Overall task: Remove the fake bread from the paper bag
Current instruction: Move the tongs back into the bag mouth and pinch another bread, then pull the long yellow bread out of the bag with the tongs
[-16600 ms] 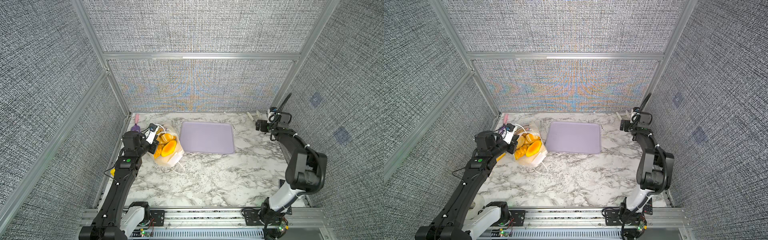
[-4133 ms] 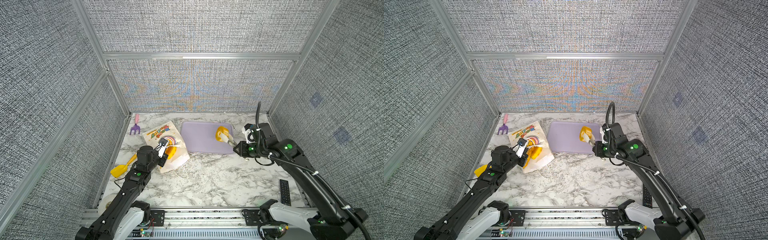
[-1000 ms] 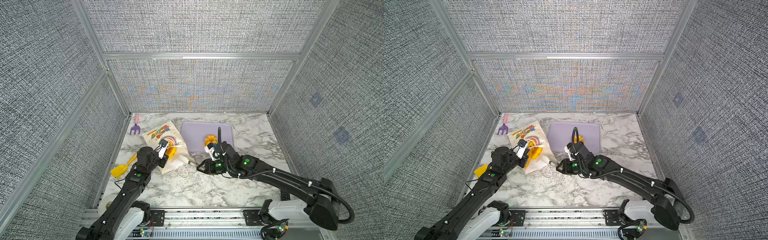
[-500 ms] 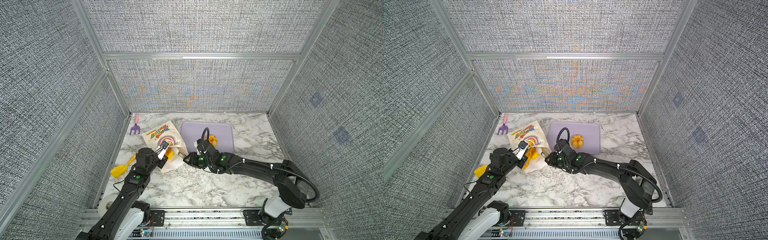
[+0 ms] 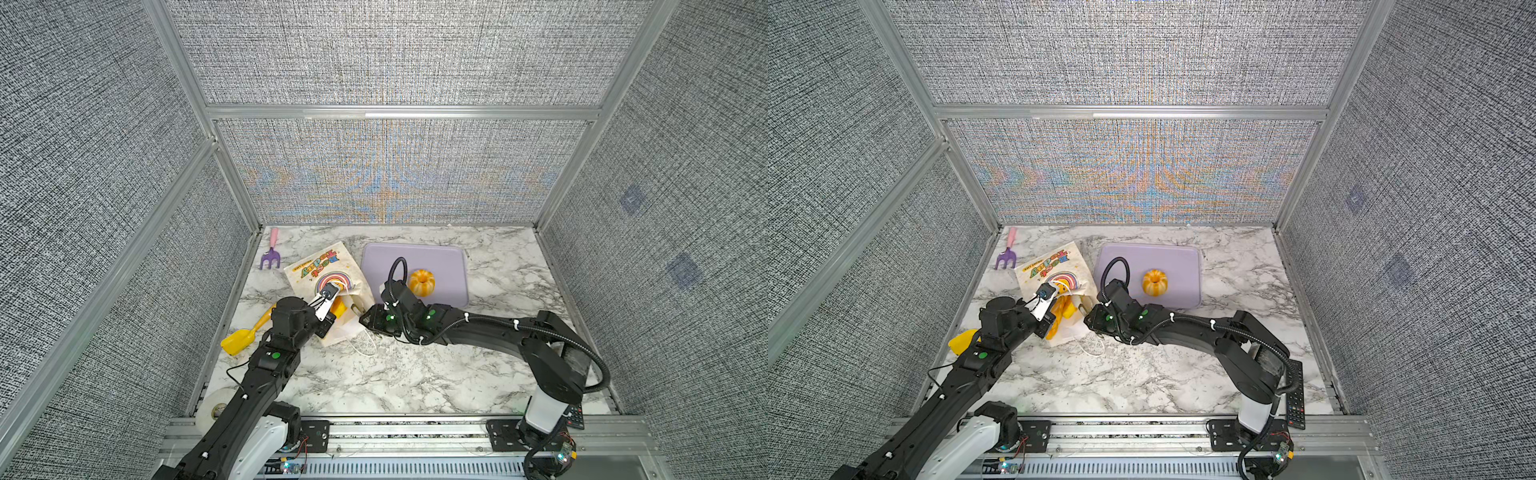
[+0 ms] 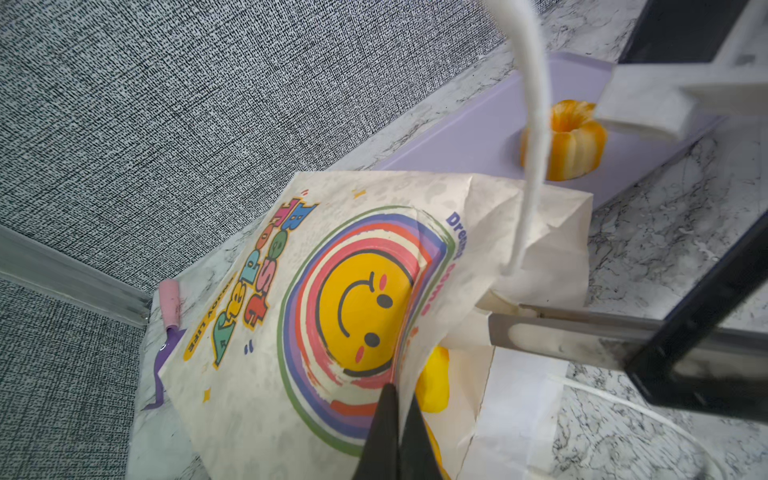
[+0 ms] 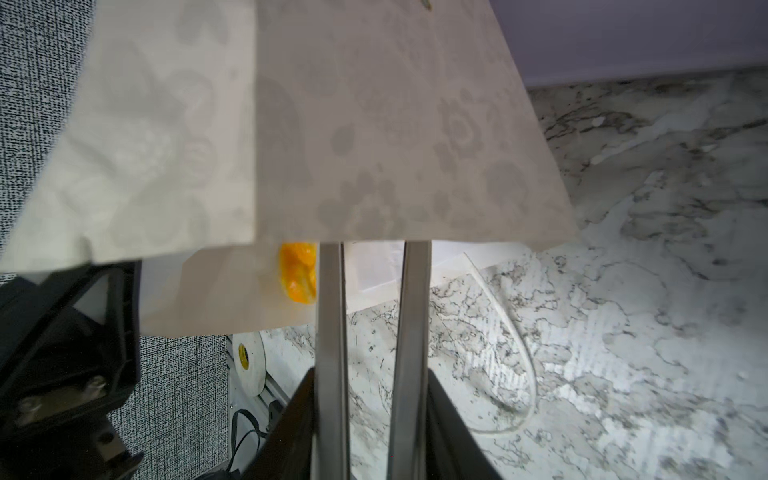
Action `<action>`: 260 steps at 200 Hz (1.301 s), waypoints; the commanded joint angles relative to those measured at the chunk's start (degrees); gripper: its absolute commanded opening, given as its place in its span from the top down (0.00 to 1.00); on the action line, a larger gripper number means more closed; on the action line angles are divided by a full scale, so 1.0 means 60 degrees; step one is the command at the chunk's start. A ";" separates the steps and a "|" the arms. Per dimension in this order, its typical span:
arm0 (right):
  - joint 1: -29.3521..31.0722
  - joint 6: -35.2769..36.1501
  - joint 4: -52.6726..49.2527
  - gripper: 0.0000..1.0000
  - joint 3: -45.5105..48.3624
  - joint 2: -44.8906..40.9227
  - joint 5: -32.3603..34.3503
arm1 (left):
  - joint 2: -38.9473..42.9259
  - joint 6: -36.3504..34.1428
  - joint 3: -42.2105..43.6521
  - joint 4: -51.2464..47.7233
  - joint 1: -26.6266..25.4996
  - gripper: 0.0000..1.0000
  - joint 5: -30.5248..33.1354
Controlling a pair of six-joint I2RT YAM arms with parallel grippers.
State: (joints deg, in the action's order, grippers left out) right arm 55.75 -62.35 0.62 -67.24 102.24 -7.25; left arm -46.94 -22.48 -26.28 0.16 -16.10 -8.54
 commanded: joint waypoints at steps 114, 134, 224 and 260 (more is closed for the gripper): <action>0.0141 0.0986 -0.1081 0.96 -0.1131 0.0412 -0.0218 | 0.0053 -0.0179 0.0103 -0.0004 -0.0020 1.00 -0.0145; 0.0274 0.1666 -0.1847 1.00 -0.1447 0.0193 -0.0247 | 0.0041 -0.0162 0.0114 0.0013 -0.0013 1.00 -0.0223; 0.0521 0.2703 -0.4015 1.00 0.0319 -0.2602 -0.0360 | -0.0107 0.0185 0.0089 0.0043 -0.0024 1.00 0.0128; 0.0628 0.2594 -0.4974 1.00 0.1274 -0.4808 0.0139 | -0.0103 0.0481 0.0066 0.0197 -0.0021 1.00 0.0219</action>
State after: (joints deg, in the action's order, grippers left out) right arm 59.27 -46.68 -25.12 -61.34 79.83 -9.23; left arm -47.59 -21.47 -25.61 0.19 -16.21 -8.47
